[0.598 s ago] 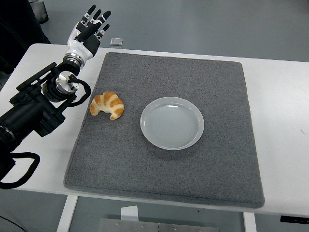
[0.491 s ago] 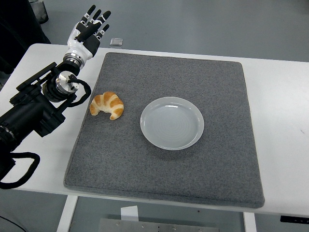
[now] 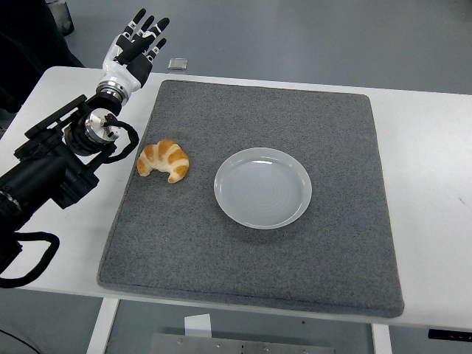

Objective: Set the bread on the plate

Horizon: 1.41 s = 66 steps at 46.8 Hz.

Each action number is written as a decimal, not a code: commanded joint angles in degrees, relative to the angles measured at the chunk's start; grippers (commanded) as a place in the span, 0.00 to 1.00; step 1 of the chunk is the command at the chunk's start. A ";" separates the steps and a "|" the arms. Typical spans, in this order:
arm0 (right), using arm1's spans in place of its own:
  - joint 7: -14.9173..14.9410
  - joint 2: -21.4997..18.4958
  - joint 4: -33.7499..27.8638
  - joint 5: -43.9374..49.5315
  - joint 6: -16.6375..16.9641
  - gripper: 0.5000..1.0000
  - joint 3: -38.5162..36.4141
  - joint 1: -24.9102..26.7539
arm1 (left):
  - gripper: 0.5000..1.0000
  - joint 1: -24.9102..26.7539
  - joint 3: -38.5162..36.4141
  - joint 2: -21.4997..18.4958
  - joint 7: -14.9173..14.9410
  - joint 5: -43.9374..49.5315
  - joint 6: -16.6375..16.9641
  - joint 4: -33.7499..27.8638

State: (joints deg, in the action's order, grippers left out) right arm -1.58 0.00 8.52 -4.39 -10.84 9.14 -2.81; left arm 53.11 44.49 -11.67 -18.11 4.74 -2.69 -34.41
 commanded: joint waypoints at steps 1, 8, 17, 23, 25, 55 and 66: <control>0.00 0.00 0.00 0.00 0.03 0.90 0.00 0.00 | 0.99 0.94 -1.59 -0.54 0.18 -0.26 -0.48 -0.31; 0.00 0.00 0.00 0.00 0.03 0.91 0.00 0.00 | 0.99 4.89 -11.34 -2.39 0.18 -0.35 0.57 -0.31; 0.00 0.00 0.00 0.00 0.03 0.90 0.00 0.00 | 0.98 12.01 -30.41 -5.29 0.09 -0.35 6.72 -1.01; 0.00 0.00 0.00 0.00 0.03 0.90 0.00 0.00 | 0.98 15.00 -36.48 -9.33 0.27 -0.43 8.48 -5.66; 0.00 0.00 0.00 0.00 0.03 0.90 0.00 0.00 | 0.97 16.32 -38.94 -10.82 0.18 -0.43 8.49 -7.50; 0.00 0.00 0.00 0.00 0.03 0.90 0.00 0.00 | 0.98 28.45 -62.95 -18.74 0.80 -22.75 1.99 -15.25; 0.00 0.00 0.00 0.00 -0.06 0.90 0.00 0.00 | 0.98 30.30 -63.47 -21.90 0.71 -24.25 -6.18 -16.91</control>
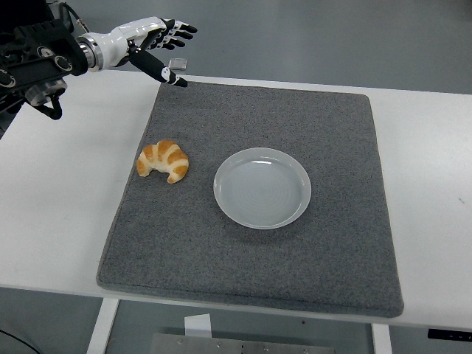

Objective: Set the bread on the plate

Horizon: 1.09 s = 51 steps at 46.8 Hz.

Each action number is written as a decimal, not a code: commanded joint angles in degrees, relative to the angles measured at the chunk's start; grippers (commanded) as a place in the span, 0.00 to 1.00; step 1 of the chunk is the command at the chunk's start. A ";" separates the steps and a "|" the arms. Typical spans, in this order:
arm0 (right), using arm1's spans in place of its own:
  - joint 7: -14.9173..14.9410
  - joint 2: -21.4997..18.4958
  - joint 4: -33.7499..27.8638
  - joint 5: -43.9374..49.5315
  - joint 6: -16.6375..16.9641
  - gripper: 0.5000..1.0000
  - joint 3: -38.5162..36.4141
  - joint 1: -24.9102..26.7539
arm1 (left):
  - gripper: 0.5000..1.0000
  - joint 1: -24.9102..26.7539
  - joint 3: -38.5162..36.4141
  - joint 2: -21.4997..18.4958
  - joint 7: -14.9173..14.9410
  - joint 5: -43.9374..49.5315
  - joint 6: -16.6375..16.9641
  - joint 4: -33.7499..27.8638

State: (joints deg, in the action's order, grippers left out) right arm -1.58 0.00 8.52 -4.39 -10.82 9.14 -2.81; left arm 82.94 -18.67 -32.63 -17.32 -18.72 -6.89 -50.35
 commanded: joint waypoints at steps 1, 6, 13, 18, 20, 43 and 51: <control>0.00 0.00 0.00 0.00 0.01 0.90 0.00 0.00 | 0.98 0.73 -0.58 -1.38 -0.08 -1.41 -2.43 -1.33; 0.00 0.00 0.00 0.00 0.01 0.90 0.00 0.00 | 0.98 2.49 -3.12 -3.14 -0.34 -5.54 -3.75 -3.79; 0.00 0.00 0.00 0.00 -0.08 0.90 0.00 0.00 | 0.98 4.16 -5.76 -5.87 -0.87 -8.35 -4.19 -9.15; 0.00 0.00 0.00 0.00 0.01 0.90 0.00 0.00 | 0.98 4.42 -6.99 -6.84 -0.96 -9.32 -4.28 -11.96; 0.00 0.00 0.00 0.00 0.01 0.90 0.00 0.00 | 0.98 4.42 -7.17 -7.19 -0.96 -9.32 -4.36 -12.75; 0.00 0.00 0.00 0.00 0.01 0.90 0.00 0.00 | 0.97 1.61 -11.20 -6.84 -2.37 -17.41 -0.06 -12.58; 0.00 0.00 0.00 0.00 -0.08 0.90 0.00 0.00 | 0.97 1.35 -12.79 -6.75 -2.72 -19.34 1.17 -12.41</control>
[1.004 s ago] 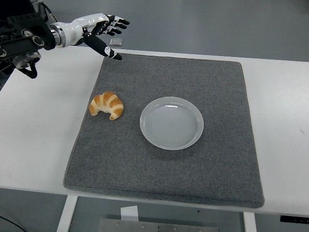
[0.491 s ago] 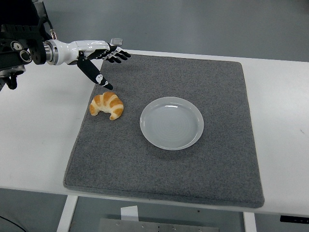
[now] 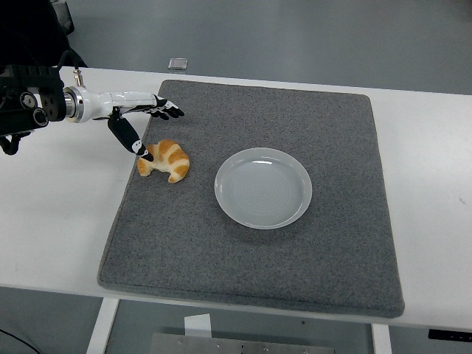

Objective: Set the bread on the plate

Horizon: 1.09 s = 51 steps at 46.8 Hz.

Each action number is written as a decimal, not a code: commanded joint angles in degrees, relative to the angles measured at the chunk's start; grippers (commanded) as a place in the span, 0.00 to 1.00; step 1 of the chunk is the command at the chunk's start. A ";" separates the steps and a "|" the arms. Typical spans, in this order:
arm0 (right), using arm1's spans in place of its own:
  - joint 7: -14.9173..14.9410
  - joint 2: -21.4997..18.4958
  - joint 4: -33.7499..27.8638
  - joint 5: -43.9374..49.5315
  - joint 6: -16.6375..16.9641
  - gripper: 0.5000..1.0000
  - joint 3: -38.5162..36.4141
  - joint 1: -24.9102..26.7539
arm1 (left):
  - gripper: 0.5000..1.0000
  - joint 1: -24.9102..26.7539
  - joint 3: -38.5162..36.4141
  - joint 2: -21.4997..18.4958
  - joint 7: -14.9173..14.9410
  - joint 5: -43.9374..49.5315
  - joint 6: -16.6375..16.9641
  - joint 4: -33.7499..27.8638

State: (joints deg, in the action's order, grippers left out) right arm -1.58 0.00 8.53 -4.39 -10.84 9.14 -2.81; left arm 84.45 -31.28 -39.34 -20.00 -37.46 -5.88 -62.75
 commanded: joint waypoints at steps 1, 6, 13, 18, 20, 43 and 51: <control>0.00 0.00 0.00 0.00 0.03 0.90 0.00 0.00 | 0.97 -0.17 -0.18 -0.03 -0.04 -0.86 0.17 0.00; 0.00 0.00 0.00 0.00 -0.06 0.90 0.00 0.00 | 0.97 -0.17 -1.06 0.23 -0.04 -1.30 1.13 0.00; 0.00 0.00 0.00 0.00 -0.06 0.90 0.00 0.00 | 0.97 -0.78 -1.33 2.07 0.05 -1.30 2.01 0.00; 0.00 0.00 0.00 0.00 0.03 0.91 0.00 0.00 | 0.97 -1.05 -1.41 2.69 0.13 -1.22 2.54 -0.09; 0.00 0.00 0.00 0.00 0.03 0.90 0.00 0.00 | 0.97 -1.13 -1.50 2.86 0.22 -1.30 2.89 -0.09; 0.00 0.00 0.00 0.00 0.03 0.90 0.00 0.00 | 0.95 -1.84 -3.70 4.36 0.31 -1.39 4.47 1.31; 0.00 0.00 0.00 0.00 -0.06 0.91 0.00 0.00 | 0.95 -2.01 -3.70 5.32 0.31 -1.39 4.74 1.58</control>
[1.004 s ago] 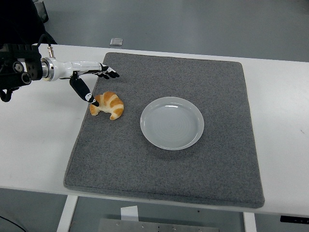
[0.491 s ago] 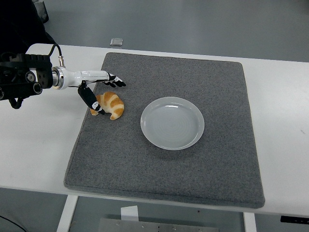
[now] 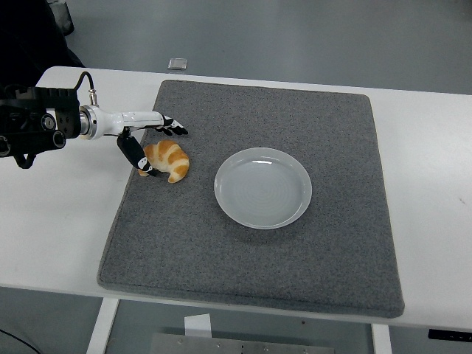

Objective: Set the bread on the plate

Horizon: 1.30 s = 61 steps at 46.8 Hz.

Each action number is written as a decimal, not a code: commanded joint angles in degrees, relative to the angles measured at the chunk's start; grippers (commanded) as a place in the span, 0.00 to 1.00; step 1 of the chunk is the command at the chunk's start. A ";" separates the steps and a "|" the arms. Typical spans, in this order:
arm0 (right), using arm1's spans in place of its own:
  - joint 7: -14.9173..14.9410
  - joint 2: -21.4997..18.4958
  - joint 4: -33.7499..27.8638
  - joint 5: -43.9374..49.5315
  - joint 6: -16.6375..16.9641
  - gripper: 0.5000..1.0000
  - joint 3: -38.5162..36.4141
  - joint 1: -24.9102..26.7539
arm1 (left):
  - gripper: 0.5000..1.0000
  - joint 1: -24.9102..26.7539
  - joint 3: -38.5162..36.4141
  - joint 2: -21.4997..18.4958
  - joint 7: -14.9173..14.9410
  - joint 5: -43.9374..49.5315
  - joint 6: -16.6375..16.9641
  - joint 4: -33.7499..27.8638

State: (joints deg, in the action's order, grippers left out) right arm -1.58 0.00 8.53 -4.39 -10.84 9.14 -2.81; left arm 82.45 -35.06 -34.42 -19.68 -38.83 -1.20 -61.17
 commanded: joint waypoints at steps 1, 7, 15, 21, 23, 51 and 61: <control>0.00 0.00 0.00 0.00 0.03 0.90 0.00 0.00 | 0.95 -0.10 -0.01 0.58 -0.01 -0.02 0.14 0.00; 0.00 0.00 0.00 0.00 0.03 0.90 0.00 0.00 | 0.94 -0.54 -0.36 1.81 -0.01 -0.02 1.11 0.79; 0.00 0.00 0.00 0.00 0.03 0.90 0.00 0.00 | 0.92 -0.80 -0.62 2.34 0.08 -0.02 1.20 1.14; 0.00 0.00 0.00 0.00 0.03 0.91 0.00 0.00 | 0.87 -0.80 -1.06 2.34 0.08 -0.63 1.29 1.14; 0.00 0.00 0.00 0.00 0.03 0.90 0.00 0.00 | 0.84 -0.80 -1.06 2.34 0.08 -0.90 1.29 1.14; 0.00 0.00 0.00 0.00 0.03 0.90 0.00 0.00 | 0.00 -0.80 -1.15 2.78 -0.01 -3.62 2.25 1.23; 0.00 0.00 0.00 0.00 0.03 0.90 0.00 0.00 | 0.00 -0.80 -1.06 2.78 -0.09 -5.11 2.43 2.19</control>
State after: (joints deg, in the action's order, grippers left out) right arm -1.58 0.00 8.53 -4.40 -10.81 9.14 -2.81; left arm 81.65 -36.17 -31.64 -19.73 -43.41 1.21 -59.44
